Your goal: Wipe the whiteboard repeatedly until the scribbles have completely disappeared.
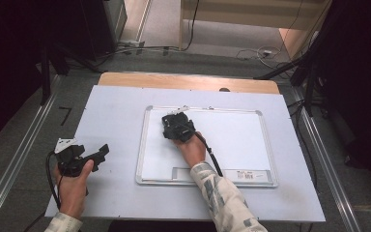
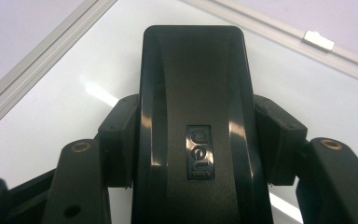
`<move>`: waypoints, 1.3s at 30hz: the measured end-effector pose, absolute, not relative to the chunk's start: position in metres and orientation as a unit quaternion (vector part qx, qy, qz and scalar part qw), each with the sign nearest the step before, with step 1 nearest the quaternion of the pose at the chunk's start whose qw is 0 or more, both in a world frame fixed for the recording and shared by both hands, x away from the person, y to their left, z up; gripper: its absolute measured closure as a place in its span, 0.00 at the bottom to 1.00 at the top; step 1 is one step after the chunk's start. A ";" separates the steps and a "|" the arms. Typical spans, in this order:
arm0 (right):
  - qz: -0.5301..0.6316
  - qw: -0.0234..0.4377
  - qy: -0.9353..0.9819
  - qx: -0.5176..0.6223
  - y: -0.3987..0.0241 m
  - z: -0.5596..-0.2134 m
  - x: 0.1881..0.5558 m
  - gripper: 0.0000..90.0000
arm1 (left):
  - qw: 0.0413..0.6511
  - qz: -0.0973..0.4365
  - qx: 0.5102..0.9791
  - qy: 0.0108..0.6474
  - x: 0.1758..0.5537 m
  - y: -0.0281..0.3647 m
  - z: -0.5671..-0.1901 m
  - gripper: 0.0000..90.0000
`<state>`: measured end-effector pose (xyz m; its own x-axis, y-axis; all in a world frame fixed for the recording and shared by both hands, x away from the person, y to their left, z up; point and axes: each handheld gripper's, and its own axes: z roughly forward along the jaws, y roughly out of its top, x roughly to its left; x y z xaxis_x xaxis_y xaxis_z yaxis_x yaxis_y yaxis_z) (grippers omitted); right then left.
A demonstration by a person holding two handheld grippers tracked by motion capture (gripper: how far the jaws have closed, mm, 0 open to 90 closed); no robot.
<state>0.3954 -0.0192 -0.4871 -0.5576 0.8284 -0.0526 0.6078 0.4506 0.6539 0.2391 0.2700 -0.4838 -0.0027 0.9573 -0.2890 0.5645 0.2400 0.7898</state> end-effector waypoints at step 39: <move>0.300 0.181 0.828 0.438 -0.005 -0.487 0.411 0.42 | 0.415 0.235 0.566 0.672 0.237 0.273 -0.485 0.09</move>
<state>0.4115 -0.0054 -0.4867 -0.5500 0.8343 -0.0371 0.6169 0.4359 0.6553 0.2374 0.2732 -0.4854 -0.0144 0.9566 -0.2910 0.5658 0.2478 0.7864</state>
